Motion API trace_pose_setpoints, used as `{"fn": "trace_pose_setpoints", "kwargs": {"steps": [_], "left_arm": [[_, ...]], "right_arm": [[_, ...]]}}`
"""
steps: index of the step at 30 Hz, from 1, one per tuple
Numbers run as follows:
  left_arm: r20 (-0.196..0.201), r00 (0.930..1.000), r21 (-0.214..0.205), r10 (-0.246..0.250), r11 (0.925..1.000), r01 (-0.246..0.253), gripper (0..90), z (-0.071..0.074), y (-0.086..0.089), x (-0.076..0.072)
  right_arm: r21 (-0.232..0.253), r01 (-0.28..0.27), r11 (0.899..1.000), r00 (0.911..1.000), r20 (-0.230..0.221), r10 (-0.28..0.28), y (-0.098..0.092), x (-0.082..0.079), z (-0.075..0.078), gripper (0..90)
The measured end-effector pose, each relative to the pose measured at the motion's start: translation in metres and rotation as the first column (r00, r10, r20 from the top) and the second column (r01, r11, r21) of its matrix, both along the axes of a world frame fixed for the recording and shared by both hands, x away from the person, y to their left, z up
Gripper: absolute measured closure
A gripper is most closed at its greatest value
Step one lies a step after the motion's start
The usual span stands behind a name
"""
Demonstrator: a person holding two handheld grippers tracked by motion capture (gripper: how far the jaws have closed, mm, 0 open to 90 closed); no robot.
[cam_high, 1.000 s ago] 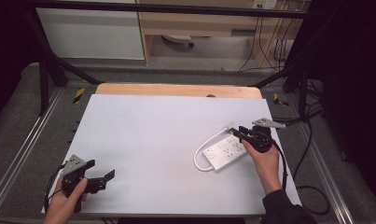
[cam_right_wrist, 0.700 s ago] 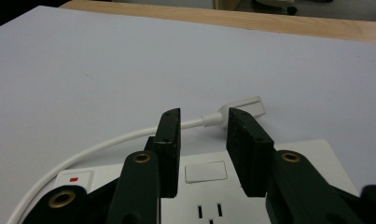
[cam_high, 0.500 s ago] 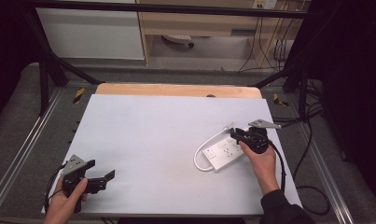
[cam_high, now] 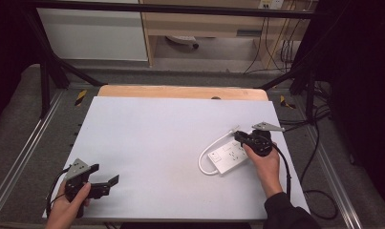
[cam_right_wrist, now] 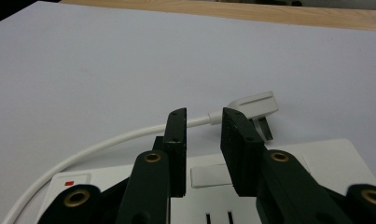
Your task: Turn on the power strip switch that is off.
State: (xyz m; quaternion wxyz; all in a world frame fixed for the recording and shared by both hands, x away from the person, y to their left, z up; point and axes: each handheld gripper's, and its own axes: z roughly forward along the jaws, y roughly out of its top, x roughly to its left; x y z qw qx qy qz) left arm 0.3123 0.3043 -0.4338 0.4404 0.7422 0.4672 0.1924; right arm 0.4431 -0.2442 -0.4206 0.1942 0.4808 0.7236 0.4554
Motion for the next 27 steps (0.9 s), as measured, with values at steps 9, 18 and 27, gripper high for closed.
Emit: {"fn": "trace_pose_setpoints", "kwargs": {"steps": [9, 18, 27], "left_arm": [[0.0, 1.0, 0.0, 0.004, 1.0, -0.004, 7.6, 0.0, 0.0, 0.0], [-0.002, 1.0, 0.0, 0.006, 1.0, -0.006, 7.6, 0.0, 0.0, 0.0], [-0.001, 1.0, -0.002, 0.004, 1.0, -0.004, 7.6, 0.0, 0.0, 0.0]], "right_arm": [[-0.028, -0.013, 1.0, 0.9998, -0.016, 0.012, 0.004, 0.0, -0.004, 79.3], [-0.056, -0.027, 0.998, 0.9989, -0.04, 0.025, 0.008, 0.001, -0.01, 83.7], [-0.073, -0.02, 0.997, 0.9992, -0.035, 0.018, 0.009, -0.002, -0.014, 88.3]]}}
